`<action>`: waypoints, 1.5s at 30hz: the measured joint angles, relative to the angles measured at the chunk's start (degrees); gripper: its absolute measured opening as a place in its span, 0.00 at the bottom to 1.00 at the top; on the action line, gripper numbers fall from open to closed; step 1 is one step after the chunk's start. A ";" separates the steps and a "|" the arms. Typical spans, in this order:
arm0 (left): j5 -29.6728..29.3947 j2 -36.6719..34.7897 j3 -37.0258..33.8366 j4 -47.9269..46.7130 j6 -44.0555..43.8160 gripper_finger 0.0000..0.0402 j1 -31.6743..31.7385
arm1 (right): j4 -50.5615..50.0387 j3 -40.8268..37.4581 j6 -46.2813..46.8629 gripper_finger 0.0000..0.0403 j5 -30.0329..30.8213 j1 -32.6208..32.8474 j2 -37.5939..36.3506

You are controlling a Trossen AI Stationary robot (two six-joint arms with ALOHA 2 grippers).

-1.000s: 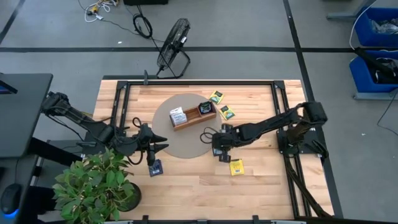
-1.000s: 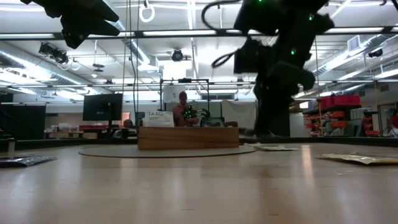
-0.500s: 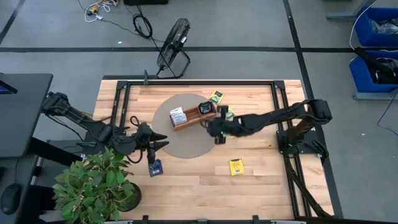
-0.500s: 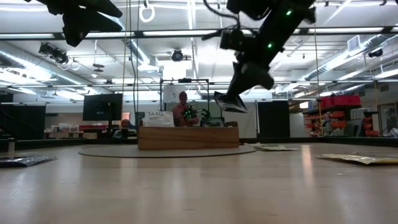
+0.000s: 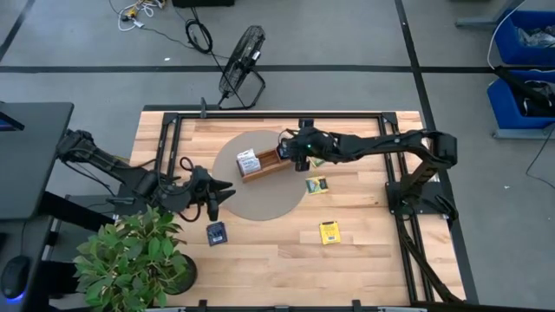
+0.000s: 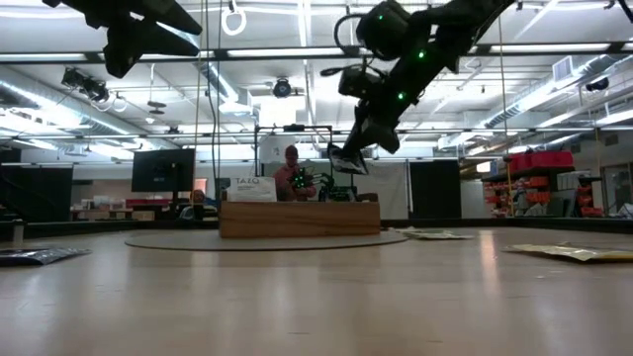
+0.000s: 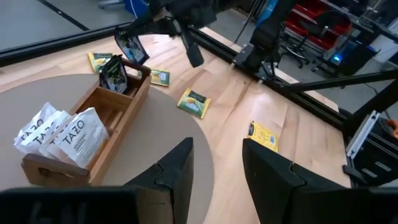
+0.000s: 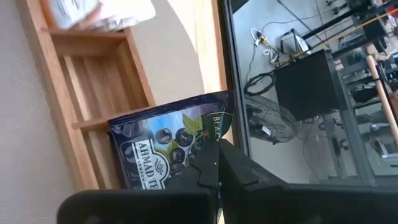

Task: Pick & Place Tea
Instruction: Put the purple tea bag into the right section of the wooden organizer

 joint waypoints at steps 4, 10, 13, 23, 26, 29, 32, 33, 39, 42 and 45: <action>0.00 -0.02 0.00 -0.09 -0.25 0.35 0.63 | 1.69 0.00 -1.53 0.00 -0.71 -0.45 2.67; 0.00 -0.02 0.00 -0.17 -1.30 0.35 1.23 | 5.11 0.00 -1.40 0.00 -0.88 -0.41 4.96; 0.02 -0.02 0.00 -0.63 -1.34 0.35 1.23 | 6.37 0.00 -0.92 0.00 -1.35 -0.59 5.72; 0.02 -0.02 0.00 -0.61 -1.56 0.35 1.23 | 6.80 0.00 -3.12 0.00 1.44 -0.56 9.90; 0.02 -0.02 0.00 -1.24 -2.17 0.35 1.23 | 6.95 0.00 -4.71 0.00 3.45 -0.89 10.57; 0.02 -0.02 0.00 -2.11 -2.86 0.35 1.23 | 7.09 0.00 -4.12 0.00 3.00 -1.82 10.72; 0.02 -0.02 0.00 -2.16 -2.89 0.35 1.23 | 7.38 0.00 -3.94 0.00 1.87 -2.02 10.72; 0.02 -0.02 0.00 -2.21 -2.96 0.35 1.23 | 7.38 0.00 -4.39 0.00 1.85 -1.98 10.72; 0.02 -0.02 0.00 -2.38 -3.22 0.35 1.23 | 7.33 0.00 -4.80 0.02 1.25 -1.46 10.72; 0.02 -0.02 0.00 -2.40 -3.22 0.35 1.23 | 6.91 0.00 -5.18 0.06 1.26 -1.08 10.72; 0.02 -0.02 0.00 -2.65 -3.22 0.35 1.23 | 6.39 0.00 -4.87 0.11 0.32 -1.02 10.72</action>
